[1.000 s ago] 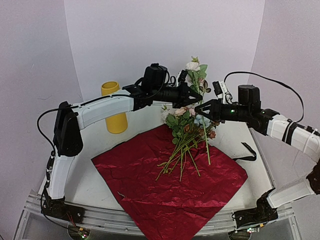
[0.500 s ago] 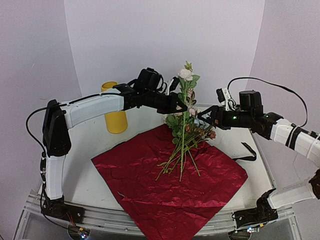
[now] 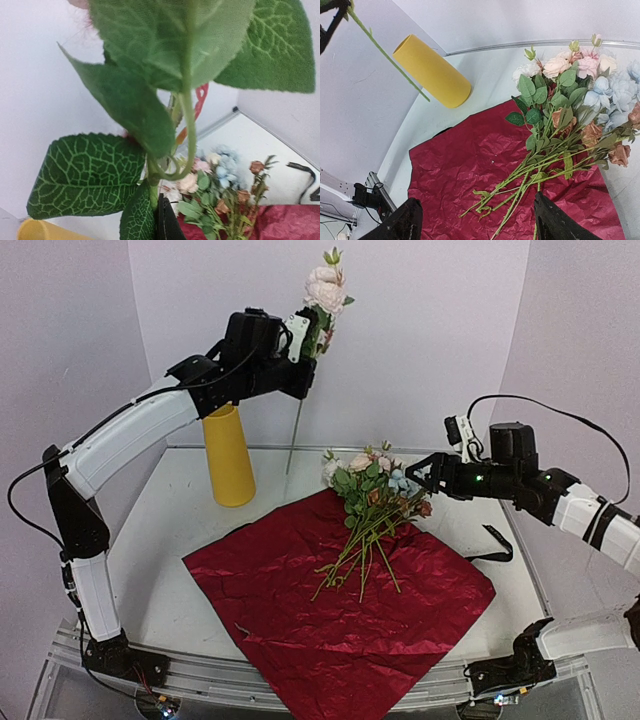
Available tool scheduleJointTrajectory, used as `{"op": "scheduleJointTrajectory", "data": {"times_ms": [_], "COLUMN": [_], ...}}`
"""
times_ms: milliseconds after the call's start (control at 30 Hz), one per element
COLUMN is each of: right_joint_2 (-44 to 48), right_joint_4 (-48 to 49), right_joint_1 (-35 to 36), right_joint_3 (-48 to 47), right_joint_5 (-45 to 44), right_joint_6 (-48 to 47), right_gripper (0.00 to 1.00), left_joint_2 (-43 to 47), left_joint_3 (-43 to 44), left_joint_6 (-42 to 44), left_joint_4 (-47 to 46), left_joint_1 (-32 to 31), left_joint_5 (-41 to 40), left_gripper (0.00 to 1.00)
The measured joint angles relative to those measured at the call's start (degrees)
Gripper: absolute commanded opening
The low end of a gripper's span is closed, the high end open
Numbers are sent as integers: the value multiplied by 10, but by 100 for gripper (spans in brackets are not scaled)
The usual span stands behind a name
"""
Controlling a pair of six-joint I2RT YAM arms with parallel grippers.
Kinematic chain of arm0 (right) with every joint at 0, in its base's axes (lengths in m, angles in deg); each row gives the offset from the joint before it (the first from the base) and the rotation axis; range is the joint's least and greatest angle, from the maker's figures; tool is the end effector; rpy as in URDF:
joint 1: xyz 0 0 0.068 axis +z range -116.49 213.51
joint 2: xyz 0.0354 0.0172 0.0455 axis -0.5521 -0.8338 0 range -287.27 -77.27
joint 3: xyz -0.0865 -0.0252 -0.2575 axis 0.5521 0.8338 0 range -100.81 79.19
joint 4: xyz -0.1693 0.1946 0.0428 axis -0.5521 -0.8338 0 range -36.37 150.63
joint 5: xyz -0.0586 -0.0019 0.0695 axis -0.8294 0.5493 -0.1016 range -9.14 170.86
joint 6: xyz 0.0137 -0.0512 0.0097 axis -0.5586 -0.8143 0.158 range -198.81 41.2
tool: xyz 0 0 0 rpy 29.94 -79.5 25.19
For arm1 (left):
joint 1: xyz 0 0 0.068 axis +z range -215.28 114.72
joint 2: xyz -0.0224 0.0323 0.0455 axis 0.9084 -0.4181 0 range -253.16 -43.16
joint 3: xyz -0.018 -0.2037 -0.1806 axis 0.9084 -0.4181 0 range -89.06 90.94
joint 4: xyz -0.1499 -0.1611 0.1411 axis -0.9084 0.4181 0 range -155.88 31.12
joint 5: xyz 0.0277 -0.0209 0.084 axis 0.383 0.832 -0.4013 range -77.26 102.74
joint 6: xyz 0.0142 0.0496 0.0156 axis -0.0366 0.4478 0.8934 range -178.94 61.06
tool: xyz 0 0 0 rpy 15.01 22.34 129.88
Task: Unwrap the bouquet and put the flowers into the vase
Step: Insert the fake flower into the vase.
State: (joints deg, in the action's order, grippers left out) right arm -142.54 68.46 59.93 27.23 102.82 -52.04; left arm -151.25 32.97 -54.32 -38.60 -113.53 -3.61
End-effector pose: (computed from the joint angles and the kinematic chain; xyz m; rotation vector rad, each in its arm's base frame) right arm 0.2345 0.1313 0.3451 -0.3009 1.7374 1.0075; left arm 0.2941 -0.3145 0.4568 0.6153 1.6951 -0.2874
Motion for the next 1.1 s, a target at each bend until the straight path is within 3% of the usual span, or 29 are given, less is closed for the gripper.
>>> {"op": "scheduleJointTrajectory", "data": {"times_ms": [233,533,833,1100], "right_joint_2": [20,22,1,-29], "right_joint_4": [-7,-19,-26,-27], "right_joint_1": [0,0,0,0], "right_joint_3": [0,0,-20,-43], "right_joint_5": [-6,-14,-18,-18], "right_joint_6": [-2,-4,-9,-17], "right_gripper": [77,77,77,77], "left_joint_2": [8,9,20,60], "left_joint_3": [21,20,7,-67], "left_joint_6": [117,224,199,130], "left_joint_4": [-109,-256,-294,-304], "left_joint_1": [30,88,137,140], "left_joint_5": [-122,-174,-173,-165], "left_gripper": [0,0,0,0]}}
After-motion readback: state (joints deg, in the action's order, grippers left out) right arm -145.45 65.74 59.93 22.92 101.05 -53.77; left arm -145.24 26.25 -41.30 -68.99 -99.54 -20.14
